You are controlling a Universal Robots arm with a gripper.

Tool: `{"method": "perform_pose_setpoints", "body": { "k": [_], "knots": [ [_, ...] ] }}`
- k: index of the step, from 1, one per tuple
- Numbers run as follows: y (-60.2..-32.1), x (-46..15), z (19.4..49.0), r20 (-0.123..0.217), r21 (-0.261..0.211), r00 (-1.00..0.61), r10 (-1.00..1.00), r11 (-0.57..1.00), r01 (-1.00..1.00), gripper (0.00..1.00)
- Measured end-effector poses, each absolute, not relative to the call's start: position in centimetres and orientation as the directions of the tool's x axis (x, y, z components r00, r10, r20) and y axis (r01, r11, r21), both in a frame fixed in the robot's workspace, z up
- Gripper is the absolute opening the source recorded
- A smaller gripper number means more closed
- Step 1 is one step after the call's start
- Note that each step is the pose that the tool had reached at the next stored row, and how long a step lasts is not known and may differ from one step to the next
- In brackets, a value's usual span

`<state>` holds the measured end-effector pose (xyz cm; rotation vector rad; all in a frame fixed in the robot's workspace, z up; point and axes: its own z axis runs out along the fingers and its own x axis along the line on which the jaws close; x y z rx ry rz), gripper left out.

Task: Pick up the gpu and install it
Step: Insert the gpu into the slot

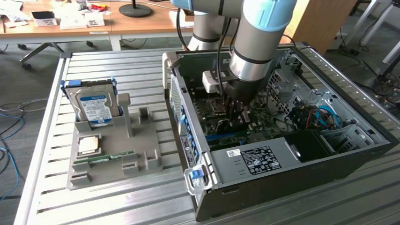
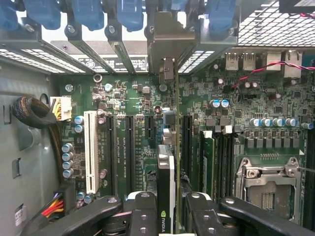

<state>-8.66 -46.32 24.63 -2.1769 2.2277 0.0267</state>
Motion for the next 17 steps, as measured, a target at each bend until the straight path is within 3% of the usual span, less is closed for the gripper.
{"method": "perform_pose_setpoints", "body": {
  "k": [17],
  "knots": [
    [-46.32, -8.74, 24.19, -0.031, -0.006, -0.023, -0.999, 0.023, -1.000, 0.27]
  ]
}}
